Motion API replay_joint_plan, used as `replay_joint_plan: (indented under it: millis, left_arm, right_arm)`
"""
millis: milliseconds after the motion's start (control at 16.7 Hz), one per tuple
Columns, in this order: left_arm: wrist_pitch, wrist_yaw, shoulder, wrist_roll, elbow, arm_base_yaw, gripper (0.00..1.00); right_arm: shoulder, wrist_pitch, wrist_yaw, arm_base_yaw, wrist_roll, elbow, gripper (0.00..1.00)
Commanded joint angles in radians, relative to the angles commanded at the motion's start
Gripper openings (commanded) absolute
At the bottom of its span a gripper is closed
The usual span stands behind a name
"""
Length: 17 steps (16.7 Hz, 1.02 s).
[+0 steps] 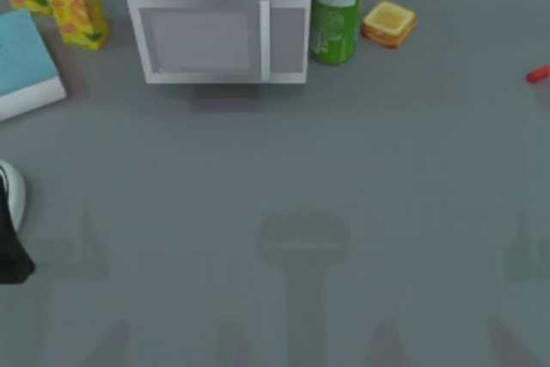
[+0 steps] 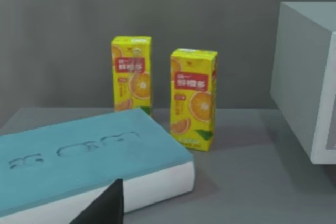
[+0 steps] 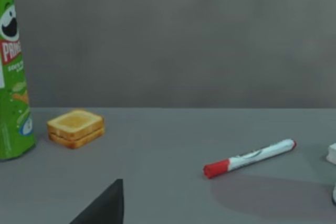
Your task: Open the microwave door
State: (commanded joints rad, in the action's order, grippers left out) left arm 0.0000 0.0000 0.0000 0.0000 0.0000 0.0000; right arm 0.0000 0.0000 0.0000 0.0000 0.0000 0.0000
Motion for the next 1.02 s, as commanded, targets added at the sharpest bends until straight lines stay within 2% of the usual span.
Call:
replay_joint_plan:
  millis: [180,420,660,1020]
  left_arm:
    - [-0.005,-0.003,0.010,-0.003,0.008,-0.003,1.00]
    - [-0.062,-0.041,0.155,-0.047,0.134,-0.048,1.00]
    - [-0.157,-0.100,0.439,-0.127,0.379,-0.143,1.00]
    - [-0.329,-0.208,1.005,-0.281,0.859,-0.333,1.00]
  right_arm:
    - [0.000,0.000,0.000,0.000,0.000,0.000,1.00]
    - [0.000,0.000,0.000,0.000,0.000,0.000,1.00]
    - [0.000,0.000,0.000,0.000,0.000,0.000,1.00]
    - [0.000,0.000,0.000,0.000,0.000,0.000,1.00]
